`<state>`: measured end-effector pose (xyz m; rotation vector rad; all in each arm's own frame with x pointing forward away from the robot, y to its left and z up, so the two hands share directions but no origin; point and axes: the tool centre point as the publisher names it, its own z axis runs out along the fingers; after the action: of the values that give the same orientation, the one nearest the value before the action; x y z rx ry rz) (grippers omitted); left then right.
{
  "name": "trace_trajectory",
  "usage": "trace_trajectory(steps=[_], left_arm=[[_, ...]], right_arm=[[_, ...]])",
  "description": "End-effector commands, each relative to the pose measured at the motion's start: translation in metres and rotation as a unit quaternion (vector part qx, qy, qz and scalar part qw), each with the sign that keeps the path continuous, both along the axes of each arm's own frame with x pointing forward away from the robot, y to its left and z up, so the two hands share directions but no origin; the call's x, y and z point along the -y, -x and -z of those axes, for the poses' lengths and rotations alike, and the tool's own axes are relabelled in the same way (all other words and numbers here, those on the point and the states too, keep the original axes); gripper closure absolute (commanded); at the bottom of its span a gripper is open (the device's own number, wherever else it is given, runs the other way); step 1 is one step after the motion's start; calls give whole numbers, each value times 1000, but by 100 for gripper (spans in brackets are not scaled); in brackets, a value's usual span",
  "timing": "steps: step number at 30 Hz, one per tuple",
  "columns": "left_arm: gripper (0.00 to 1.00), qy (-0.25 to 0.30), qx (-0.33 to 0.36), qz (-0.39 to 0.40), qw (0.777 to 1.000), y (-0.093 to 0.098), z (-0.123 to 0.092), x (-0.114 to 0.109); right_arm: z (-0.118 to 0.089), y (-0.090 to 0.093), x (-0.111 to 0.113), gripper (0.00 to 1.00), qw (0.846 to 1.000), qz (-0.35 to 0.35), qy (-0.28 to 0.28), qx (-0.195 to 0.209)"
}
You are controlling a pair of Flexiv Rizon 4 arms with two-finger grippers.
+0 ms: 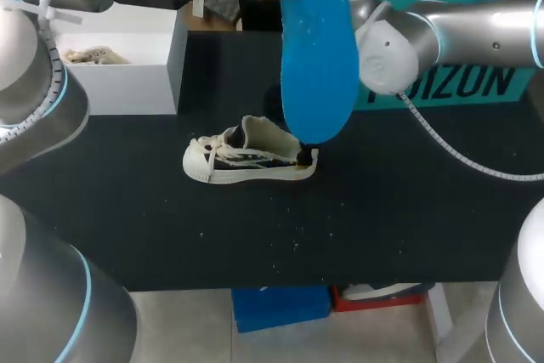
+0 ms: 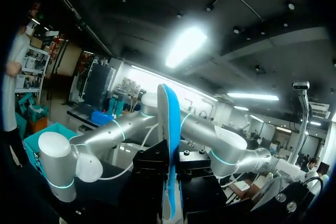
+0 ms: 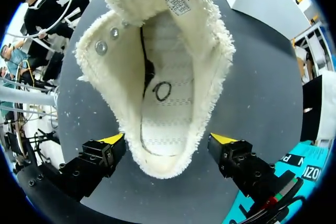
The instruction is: Take the shoe out of the shoebox, open the shoe tongue, remove and reinsert the insole, then place the shoe into the shoebox
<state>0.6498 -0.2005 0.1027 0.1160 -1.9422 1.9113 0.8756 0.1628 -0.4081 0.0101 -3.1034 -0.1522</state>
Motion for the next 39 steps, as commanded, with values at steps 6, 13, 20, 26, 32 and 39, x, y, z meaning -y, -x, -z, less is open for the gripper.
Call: trace_trajectory(steps=[6, 13, 20, 26, 32, 39], left_arm=[[100, 0, 1, -1, 1000, 0, 1, 1], [100, 0, 1, -1, 1000, 0, 1, 1], [100, 0, 1, -1, 1000, 0, 1, 1], [100, 0, 1, -1, 1000, 0, 1, 1], [100, 0, 1, -1, 1000, 0, 1, 1], [100, 0, 1, -1, 1000, 0, 1, 1]], right_arm=[[0, -1, -6, 0, 999, 4, 32, -3], [-1, 1, -1, 0, 1000, 12, 10, -4], [-3, 2, 6, 0, 996, 29, -85, 13], [-6, 0, 6, 0, 982, 29, -182, 32], [-5, -2, 3, 0, 972, 15, -231, 26], [-3, -2, 1, 0, 961, 17, -276, 21]])
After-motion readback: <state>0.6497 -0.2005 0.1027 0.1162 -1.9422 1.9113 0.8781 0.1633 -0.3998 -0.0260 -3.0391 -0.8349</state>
